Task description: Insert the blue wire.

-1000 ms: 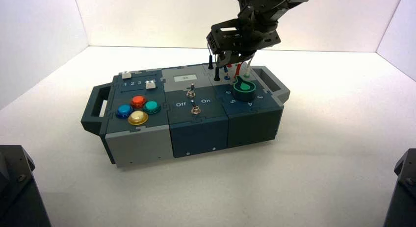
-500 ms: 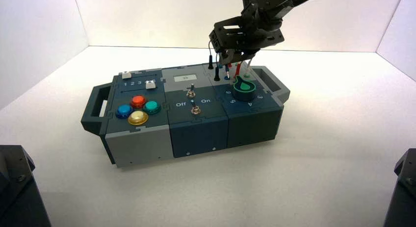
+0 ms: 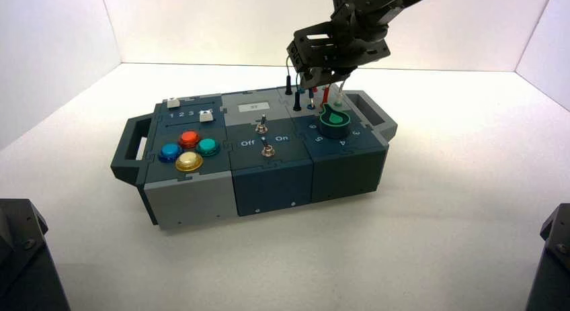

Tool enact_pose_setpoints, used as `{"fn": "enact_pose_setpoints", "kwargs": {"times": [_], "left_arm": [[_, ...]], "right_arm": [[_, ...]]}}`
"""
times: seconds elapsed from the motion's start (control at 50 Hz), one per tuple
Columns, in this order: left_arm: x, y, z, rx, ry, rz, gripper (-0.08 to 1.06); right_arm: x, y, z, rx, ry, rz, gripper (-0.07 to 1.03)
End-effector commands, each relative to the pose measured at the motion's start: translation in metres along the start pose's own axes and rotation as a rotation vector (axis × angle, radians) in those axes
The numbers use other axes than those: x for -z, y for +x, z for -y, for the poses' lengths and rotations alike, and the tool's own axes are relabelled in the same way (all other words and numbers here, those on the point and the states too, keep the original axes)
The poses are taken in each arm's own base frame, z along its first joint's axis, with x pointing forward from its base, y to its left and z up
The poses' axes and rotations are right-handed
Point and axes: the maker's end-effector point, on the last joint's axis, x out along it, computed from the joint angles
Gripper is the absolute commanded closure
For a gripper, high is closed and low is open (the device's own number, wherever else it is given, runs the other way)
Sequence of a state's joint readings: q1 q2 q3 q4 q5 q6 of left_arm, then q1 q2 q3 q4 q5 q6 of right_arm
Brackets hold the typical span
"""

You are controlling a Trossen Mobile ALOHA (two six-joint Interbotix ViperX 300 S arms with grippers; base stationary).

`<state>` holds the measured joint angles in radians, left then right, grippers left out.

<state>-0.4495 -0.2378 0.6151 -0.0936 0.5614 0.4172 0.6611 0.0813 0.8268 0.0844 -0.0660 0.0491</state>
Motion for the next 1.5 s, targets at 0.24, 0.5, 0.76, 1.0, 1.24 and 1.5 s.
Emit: {"fn": "enact_pose_setpoints", "kwargs": {"times": [0.24,0.5,0.76,1.0,1.24,1.5], "left_arm": [[-0.0141,-0.0131,-0.0076,-0.026,0.004,0.054,1.01],[-0.0129,-0.0126,-0.0071,-0.024,0.002,0.052,1.01],[-0.0125,-0.0128,-0.0069,-0.024,0.002,0.052,1.01],[-0.0123,-0.0144,-0.0068,-0.025,0.003,0.055,1.01],[-0.012,-0.0146,-0.0065,-0.025,0.001,0.055,1.01],[-0.0122,-0.0141,-0.0068,-0.026,0.002,0.056,1.01]], "right_arm": [[-0.0156,-0.0042,-0.0036,-0.008,-0.018,0.056,0.98],[-0.0206,-0.0037,-0.004,-0.01,-0.018,0.079,0.98],[-0.019,-0.0024,-0.0038,-0.009,-0.018,0.073,0.98],[-0.016,-0.0004,-0.0035,-0.008,-0.019,0.059,0.98],[-0.0148,0.0005,-0.0035,-0.008,-0.023,0.05,0.98],[-0.0129,0.0023,-0.0039,-0.008,-0.042,0.029,0.98]]}}
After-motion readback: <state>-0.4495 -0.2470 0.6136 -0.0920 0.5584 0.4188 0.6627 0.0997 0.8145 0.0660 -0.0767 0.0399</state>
